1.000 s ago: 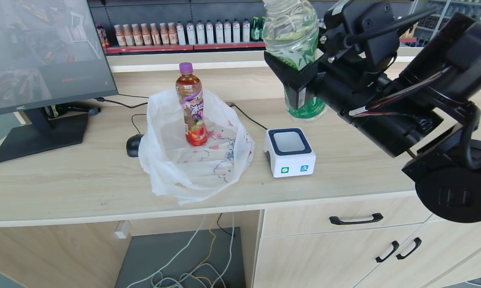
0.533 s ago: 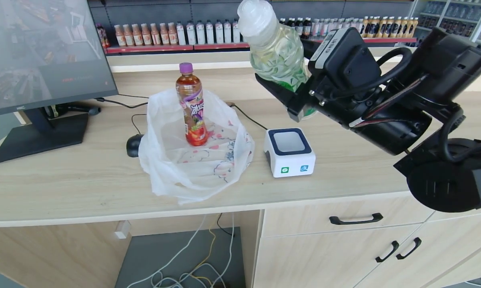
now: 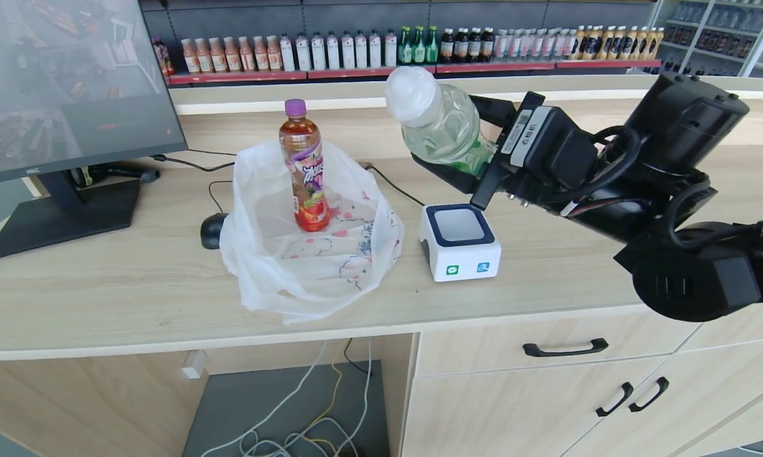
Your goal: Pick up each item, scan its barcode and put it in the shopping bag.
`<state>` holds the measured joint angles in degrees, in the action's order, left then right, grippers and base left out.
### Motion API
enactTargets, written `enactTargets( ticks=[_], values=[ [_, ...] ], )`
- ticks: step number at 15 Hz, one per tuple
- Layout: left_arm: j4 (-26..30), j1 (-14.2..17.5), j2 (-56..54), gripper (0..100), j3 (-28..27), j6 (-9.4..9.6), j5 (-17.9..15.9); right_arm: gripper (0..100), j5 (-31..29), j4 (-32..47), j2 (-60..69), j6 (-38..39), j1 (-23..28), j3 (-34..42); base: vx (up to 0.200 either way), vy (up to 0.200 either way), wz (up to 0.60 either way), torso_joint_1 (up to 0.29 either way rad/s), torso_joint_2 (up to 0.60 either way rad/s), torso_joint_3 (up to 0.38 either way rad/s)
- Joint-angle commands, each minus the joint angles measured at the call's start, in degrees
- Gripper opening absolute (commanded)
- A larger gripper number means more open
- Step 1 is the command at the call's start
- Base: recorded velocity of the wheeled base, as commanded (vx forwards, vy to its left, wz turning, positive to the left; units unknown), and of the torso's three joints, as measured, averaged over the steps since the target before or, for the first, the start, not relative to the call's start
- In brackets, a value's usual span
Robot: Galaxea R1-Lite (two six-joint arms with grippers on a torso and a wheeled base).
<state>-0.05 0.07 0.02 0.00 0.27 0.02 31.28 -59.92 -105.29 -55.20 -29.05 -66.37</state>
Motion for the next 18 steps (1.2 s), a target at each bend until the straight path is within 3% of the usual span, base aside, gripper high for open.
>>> enactTargets(
  ticks=[1, 8, 18],
  values=[
    [-0.04, 0.01, -0.02, 100, 0.00, 0.00, 0.06, 0, 1.15, -0.11, -1.32, -0.96, 0.57, 0.01, 0.000, 0.000, 0.00, 0.000, 0.00, 0.000],
    [-0.04, 0.01, -0.02, 100, 0.00, 0.00, 0.06, 0, 5.11, -0.20, -2.73, -5.18, 0.57, 2.12, 0.000, 0.000, 0.00, 0.000, 0.00, 0.000],
    [-0.04, 0.01, -0.02, 100, 0.00, 0.00, 0.06, 0, 6.07, -0.20, -4.31, -6.59, 1.36, 2.21, 0.000, 0.000, 0.00, 0.000, 0.00, 0.000]
  ],
)
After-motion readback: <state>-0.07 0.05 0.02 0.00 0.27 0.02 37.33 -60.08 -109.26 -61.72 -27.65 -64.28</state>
